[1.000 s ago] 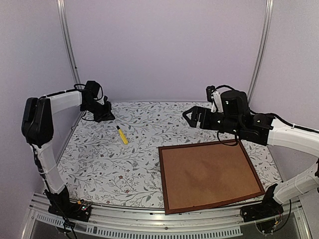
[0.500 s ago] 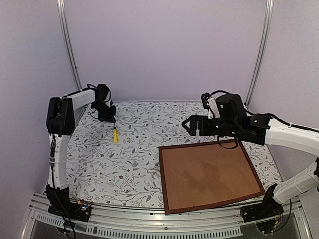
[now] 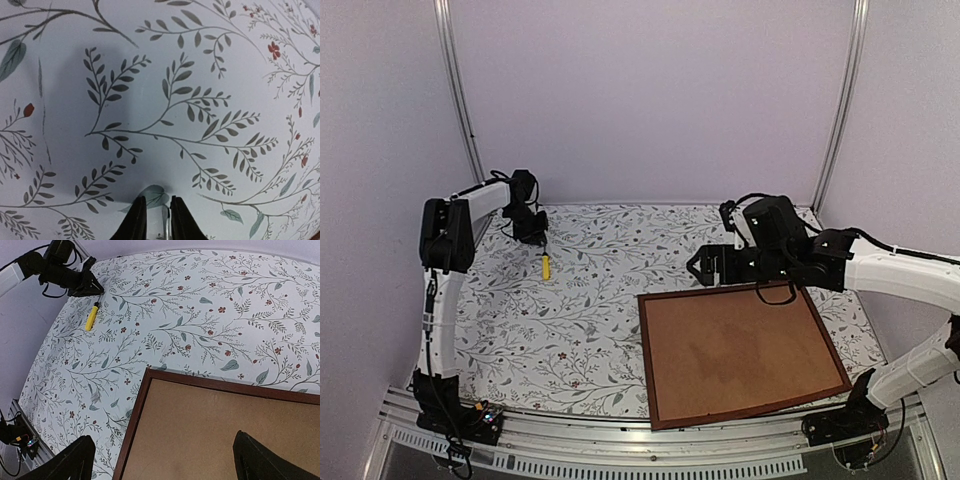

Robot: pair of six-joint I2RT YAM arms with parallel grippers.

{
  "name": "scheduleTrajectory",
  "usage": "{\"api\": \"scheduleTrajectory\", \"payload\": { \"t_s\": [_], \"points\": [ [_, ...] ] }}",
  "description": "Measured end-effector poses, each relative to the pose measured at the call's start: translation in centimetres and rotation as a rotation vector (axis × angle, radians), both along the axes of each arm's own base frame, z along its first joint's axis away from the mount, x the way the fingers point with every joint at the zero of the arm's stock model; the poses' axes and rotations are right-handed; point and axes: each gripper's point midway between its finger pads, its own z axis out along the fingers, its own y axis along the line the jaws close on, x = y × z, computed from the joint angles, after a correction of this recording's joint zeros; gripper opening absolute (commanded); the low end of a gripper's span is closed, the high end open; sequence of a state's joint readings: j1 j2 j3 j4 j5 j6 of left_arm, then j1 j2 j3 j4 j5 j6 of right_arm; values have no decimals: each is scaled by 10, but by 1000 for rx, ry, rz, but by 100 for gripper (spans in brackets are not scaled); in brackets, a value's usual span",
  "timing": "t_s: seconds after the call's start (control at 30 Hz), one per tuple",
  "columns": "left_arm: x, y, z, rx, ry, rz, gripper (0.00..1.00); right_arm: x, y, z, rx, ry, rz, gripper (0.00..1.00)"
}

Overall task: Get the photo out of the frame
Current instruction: Place the screwdriver at the center of the board, then pick up the photo frame from the center of the board.

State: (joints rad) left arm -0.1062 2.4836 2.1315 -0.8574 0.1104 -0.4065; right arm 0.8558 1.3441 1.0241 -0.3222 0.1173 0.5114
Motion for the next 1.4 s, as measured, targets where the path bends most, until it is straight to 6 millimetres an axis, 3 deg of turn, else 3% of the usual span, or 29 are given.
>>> {"api": "scheduleTrajectory", "payload": {
  "t_s": [0.23, 0.53, 0.87, 1.0, 1.13, 1.3, 1.4],
  "points": [
    [2, 0, -4, -1, -3, 2, 29, -4, -3, -7, -25, 20, 11, 99],
    [5, -1, -2, -2, -20, -13, 42, -17, -9, -35, -97, 77, 40, 99],
    [8, -2, 6, -2, -41, -29, 59, -43, 17, -73, -197, 174, 113, 97],
    [7, -4, 29, -16, -83, -36, 70, -54, 35, -85, -229, 226, 122, 94],
    [-9, -13, 71, -83, -159, -38, 83, -65, 52, -100, -266, 276, 115, 85],
    [-39, -32, 126, -200, -291, -52, 87, -80, 65, -123, -317, 347, 94, 75],
    [-61, -48, 137, -274, -332, -65, 88, -85, 76, -131, -347, 372, 85, 70]
  ]
}}
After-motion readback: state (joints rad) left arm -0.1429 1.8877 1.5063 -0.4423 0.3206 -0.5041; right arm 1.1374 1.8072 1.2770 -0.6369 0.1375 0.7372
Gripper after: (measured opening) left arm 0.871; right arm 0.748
